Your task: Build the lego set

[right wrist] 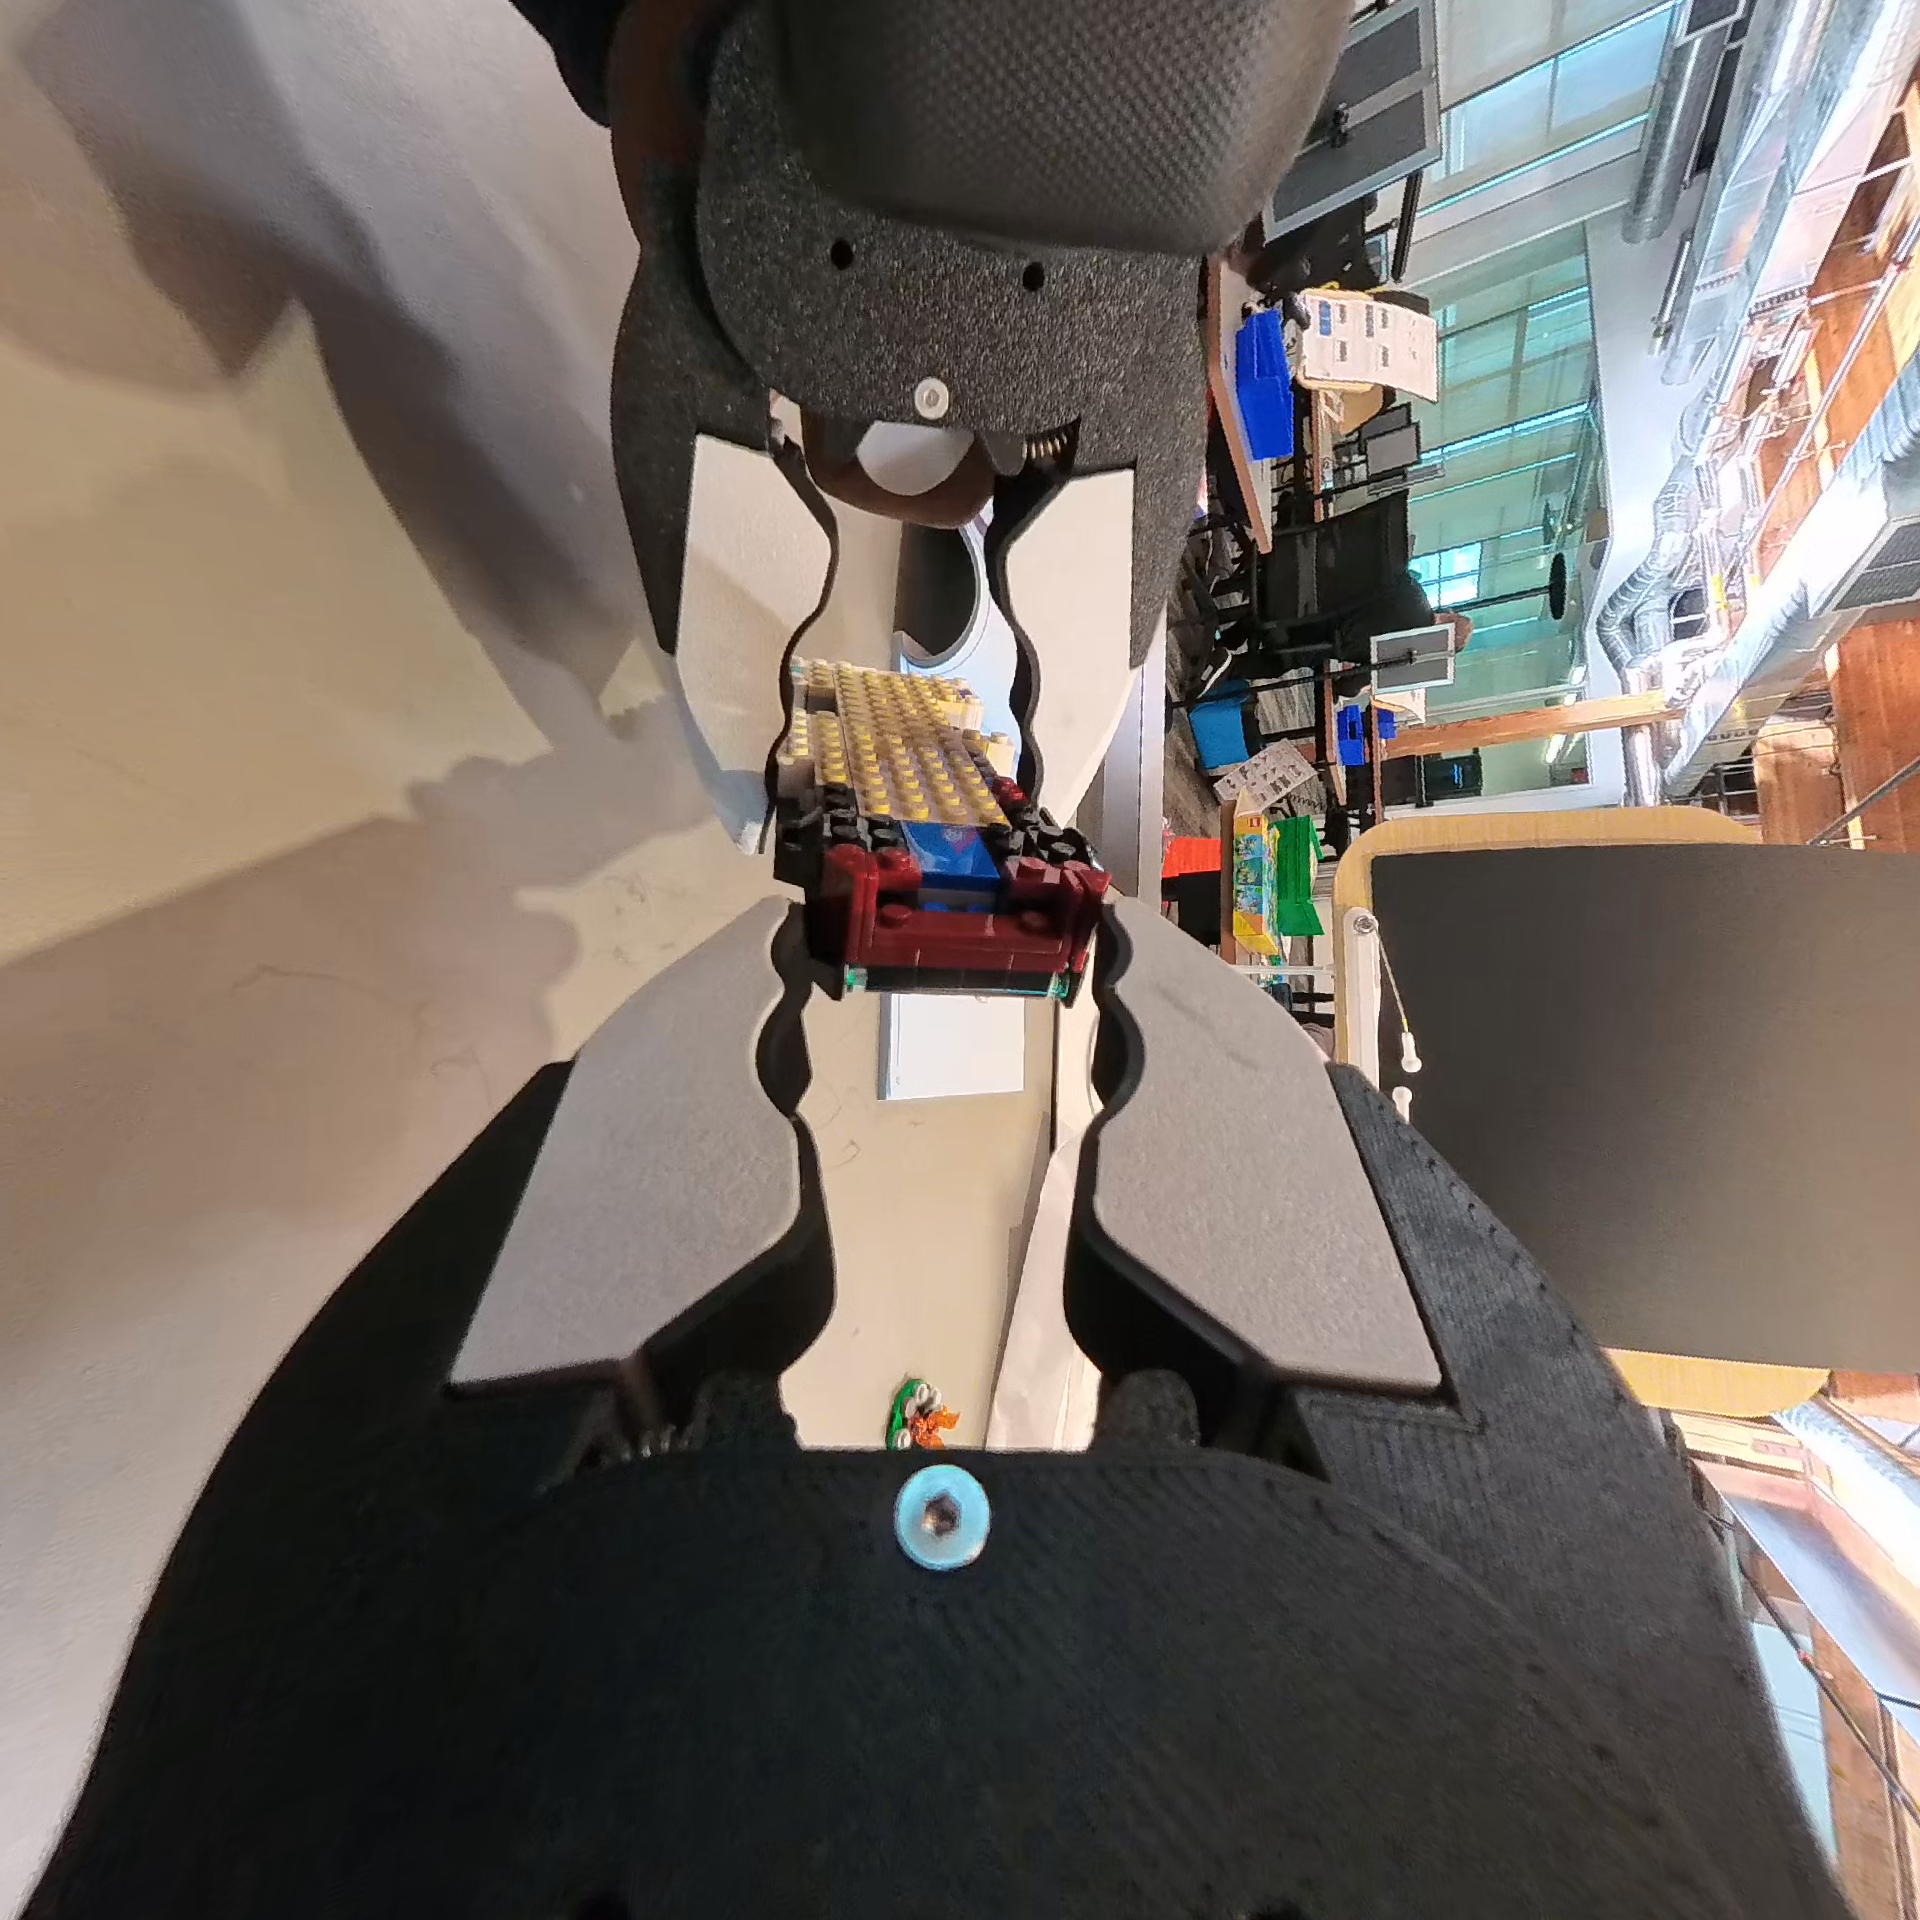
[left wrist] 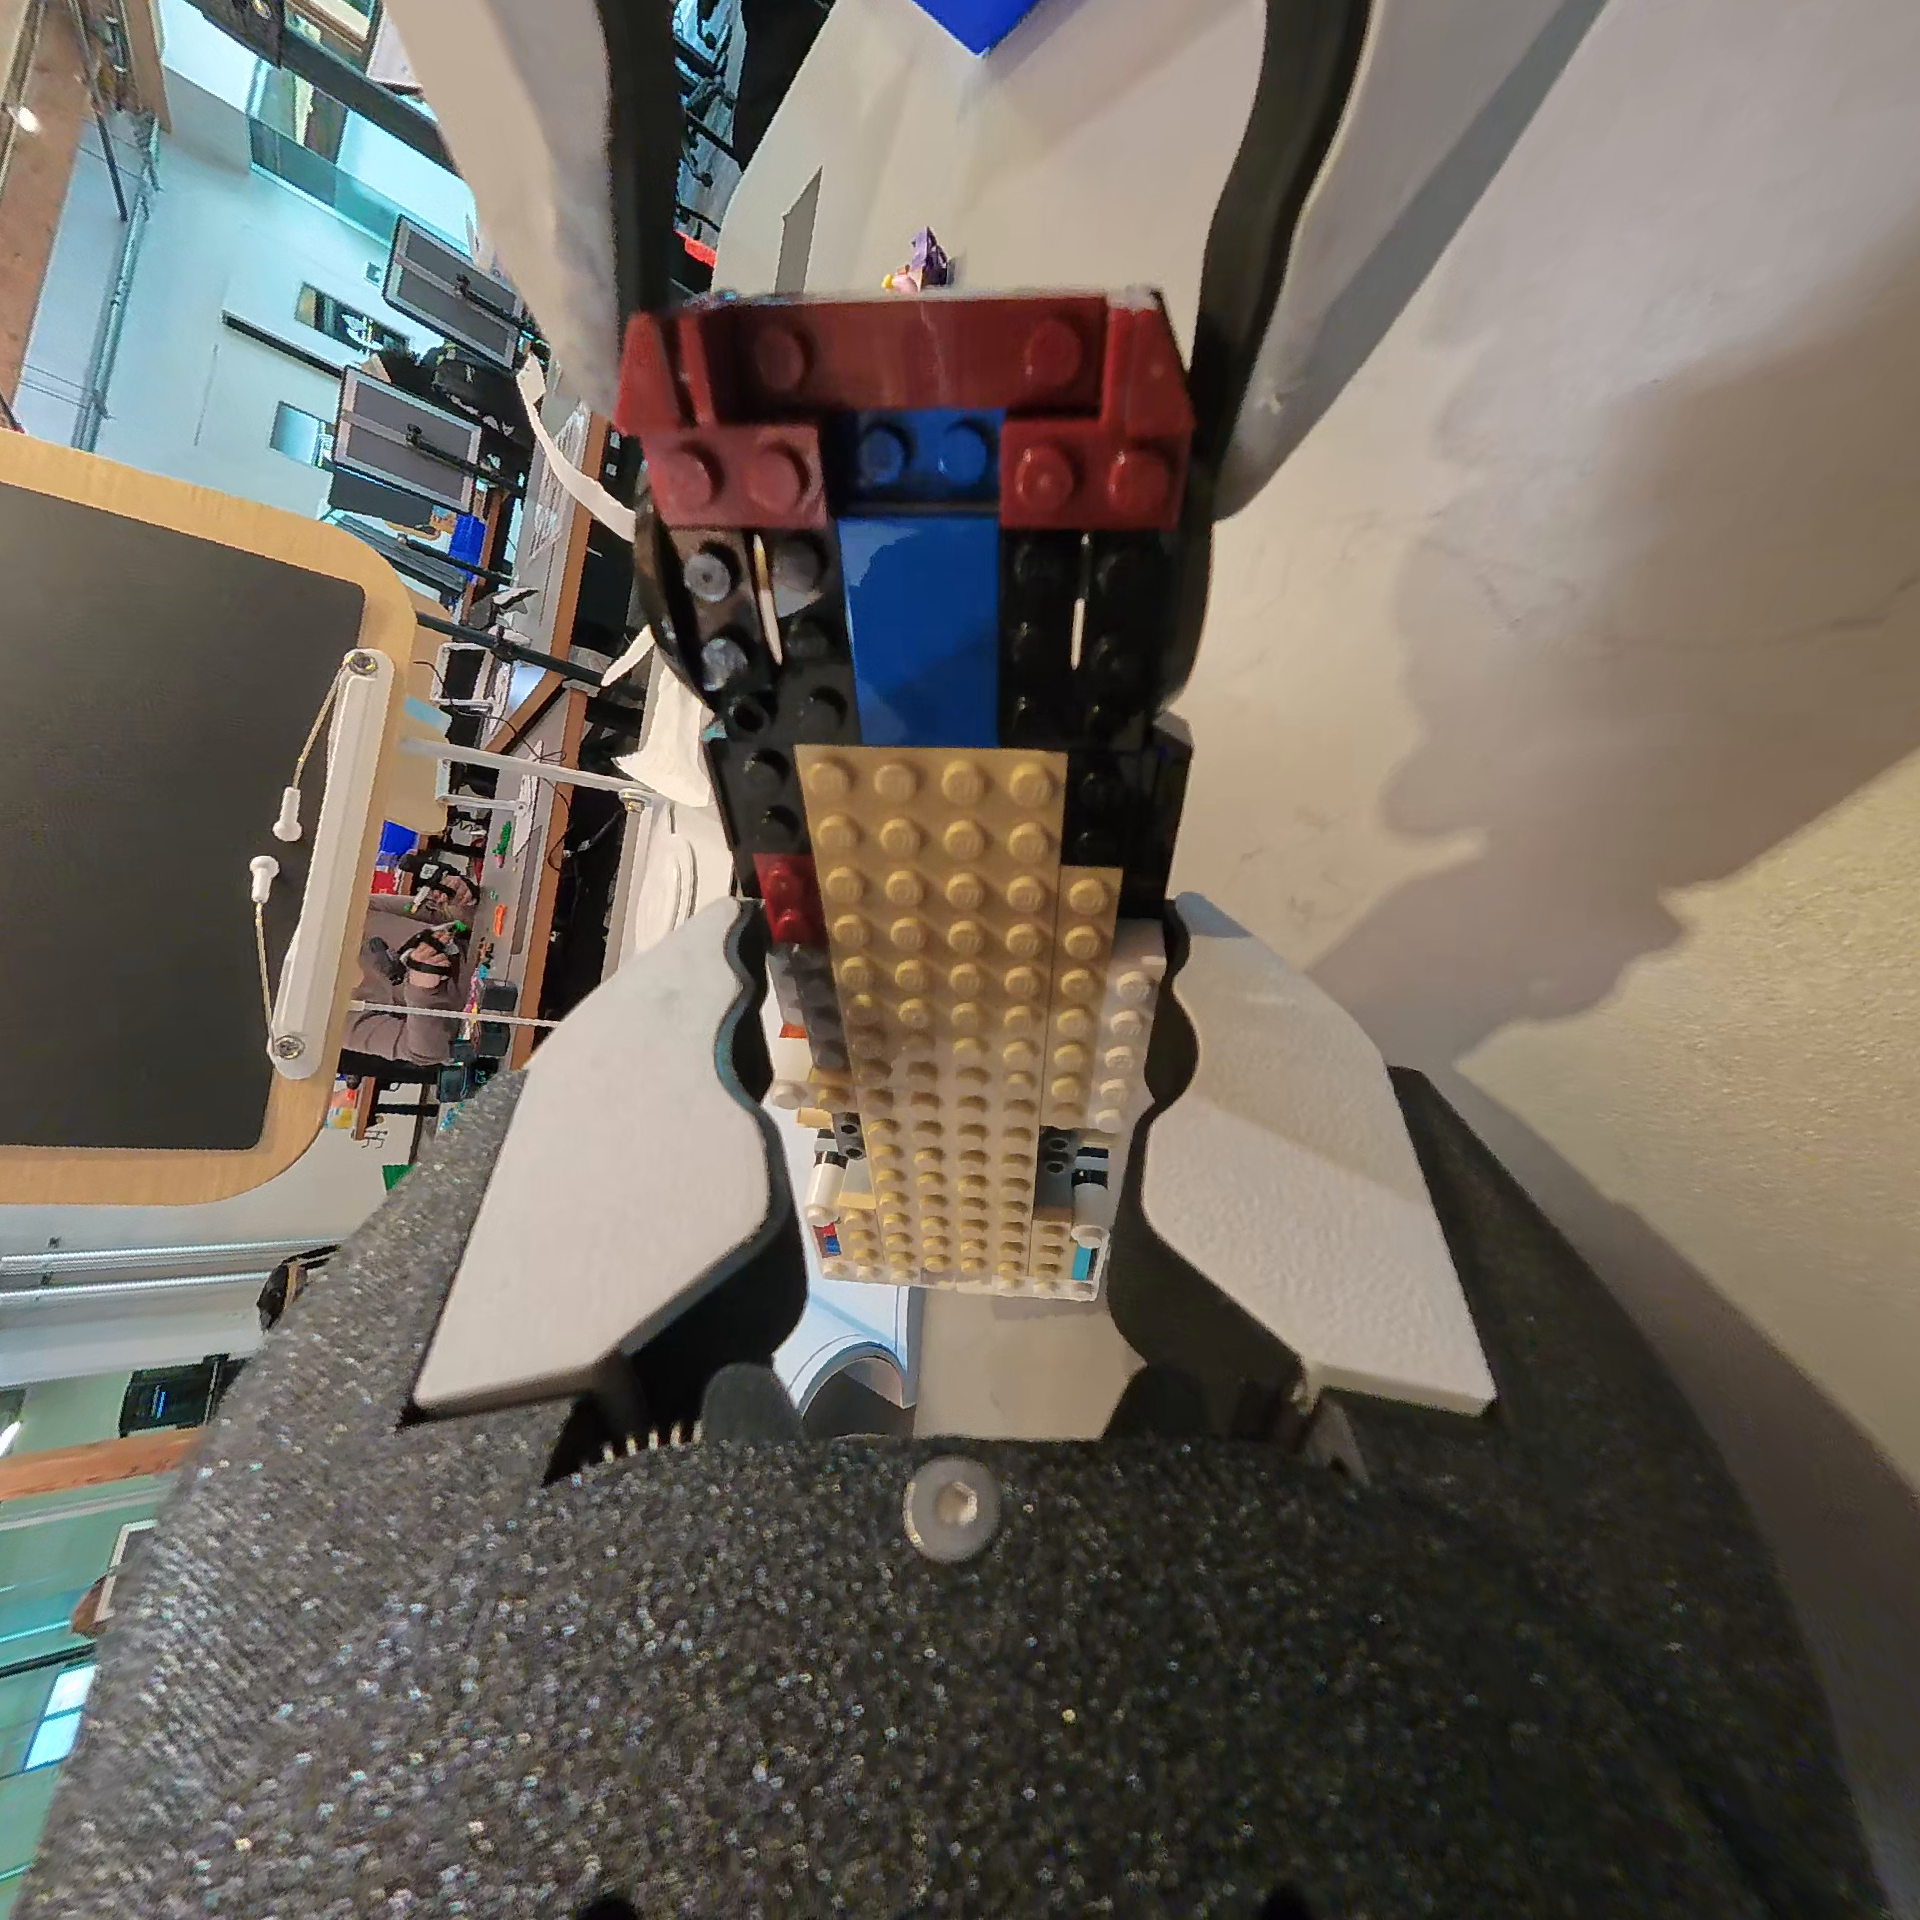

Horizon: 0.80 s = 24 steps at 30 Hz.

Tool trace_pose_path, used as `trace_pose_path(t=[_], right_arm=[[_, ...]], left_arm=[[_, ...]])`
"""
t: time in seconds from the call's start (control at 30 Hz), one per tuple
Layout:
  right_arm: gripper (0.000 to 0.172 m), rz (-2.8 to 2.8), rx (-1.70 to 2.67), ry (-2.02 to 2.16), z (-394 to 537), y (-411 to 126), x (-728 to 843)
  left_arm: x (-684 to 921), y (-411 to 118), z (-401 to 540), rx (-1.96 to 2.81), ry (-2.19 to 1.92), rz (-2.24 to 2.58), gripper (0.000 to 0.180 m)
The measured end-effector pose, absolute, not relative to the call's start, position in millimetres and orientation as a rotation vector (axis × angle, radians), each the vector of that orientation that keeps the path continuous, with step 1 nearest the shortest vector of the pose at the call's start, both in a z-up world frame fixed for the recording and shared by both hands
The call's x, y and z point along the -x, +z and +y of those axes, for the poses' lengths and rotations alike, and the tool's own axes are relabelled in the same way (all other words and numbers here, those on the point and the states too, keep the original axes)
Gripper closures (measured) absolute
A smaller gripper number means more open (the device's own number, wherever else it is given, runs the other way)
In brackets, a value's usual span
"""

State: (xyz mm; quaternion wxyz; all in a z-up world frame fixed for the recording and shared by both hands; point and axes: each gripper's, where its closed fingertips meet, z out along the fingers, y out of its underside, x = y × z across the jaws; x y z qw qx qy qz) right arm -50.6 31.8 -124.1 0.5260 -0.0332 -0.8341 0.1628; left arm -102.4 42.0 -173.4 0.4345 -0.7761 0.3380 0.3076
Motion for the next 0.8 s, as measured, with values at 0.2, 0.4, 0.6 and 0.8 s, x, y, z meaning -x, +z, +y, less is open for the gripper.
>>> trace_pose_path(t=[0.2, 0.4, 0.6, 0.8], right_arm=[[0.120, -2.008, 0.077, 0.379, 32.5, -123.4, 51.3], [0.119, -2.018, 0.096, 0.406, 33.6, -123.7, 51.7], [0.117, -2.037, 0.117, 0.477, 32.4, -122.1, 48.0], [0.113, -2.049, 0.116, 0.475, 32.7, -120.5, 48.2]], left_arm=[[102.9, -173.4, 42.3, 1.934, 0.758, 0.831, 0.109], [103.1, -174.2, 42.5, 1.940, 0.748, 0.825, 0.109], [103.2, -174.4, 43.2, 1.946, 0.748, 0.816, 0.109], [103.1, -174.7, 43.2, 1.949, 0.746, 0.815, 0.109]])
